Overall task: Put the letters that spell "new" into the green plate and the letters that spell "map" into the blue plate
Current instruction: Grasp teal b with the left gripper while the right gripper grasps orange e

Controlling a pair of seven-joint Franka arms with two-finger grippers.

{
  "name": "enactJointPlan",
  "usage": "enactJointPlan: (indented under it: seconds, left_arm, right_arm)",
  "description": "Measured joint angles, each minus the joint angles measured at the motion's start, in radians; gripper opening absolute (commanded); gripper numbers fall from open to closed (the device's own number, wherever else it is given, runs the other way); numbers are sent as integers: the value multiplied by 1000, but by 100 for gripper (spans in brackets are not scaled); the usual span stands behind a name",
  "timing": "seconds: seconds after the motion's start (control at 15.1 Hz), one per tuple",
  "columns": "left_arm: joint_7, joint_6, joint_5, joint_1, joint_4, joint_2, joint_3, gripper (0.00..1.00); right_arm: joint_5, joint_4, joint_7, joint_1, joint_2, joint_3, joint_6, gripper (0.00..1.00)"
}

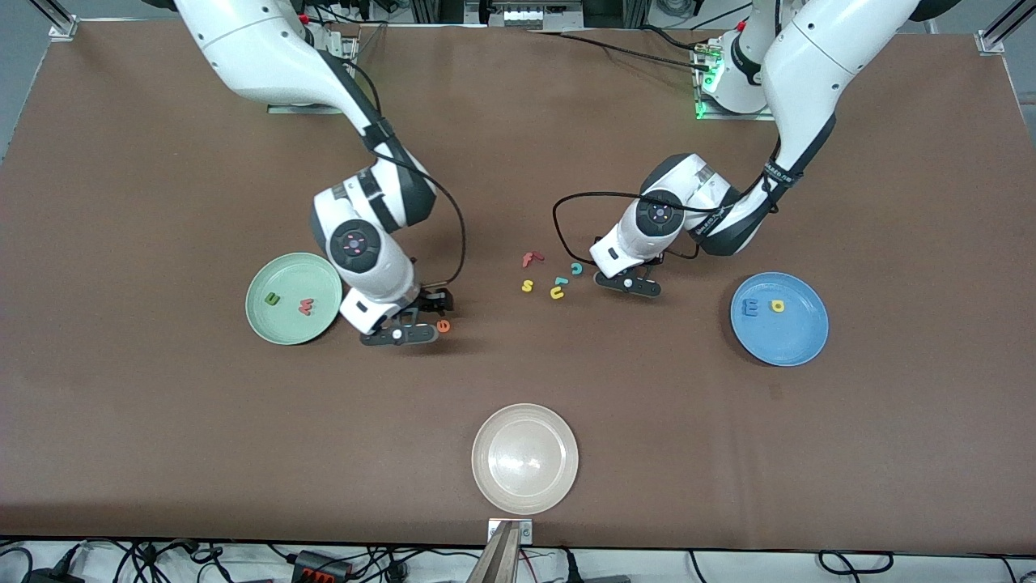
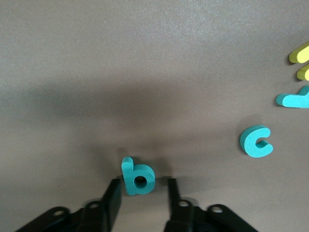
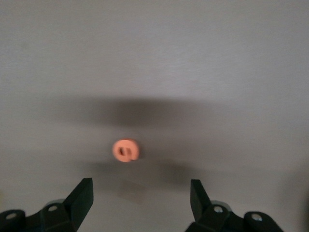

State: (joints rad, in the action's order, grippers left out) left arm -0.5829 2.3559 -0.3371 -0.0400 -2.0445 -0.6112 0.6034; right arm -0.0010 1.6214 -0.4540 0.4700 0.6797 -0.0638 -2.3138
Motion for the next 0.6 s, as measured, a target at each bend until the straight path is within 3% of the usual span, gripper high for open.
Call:
enactJointPlan:
  seconds: [0.13,0.46,0.6]
  left_arm:
    - [0,1,-2,0,2,0,-1,32]
    - [0,3,-47,-5,3,-3,-3,30]
    - [0,11,-49,-7,3,-6,-3,17]
  right_arm:
    - [0,-28,-18,5,28,3,-5,75]
    - [-1,-69,-20,5,75,13,-41,71]
    - [-9,-71,-31,12,88,13,-57,70]
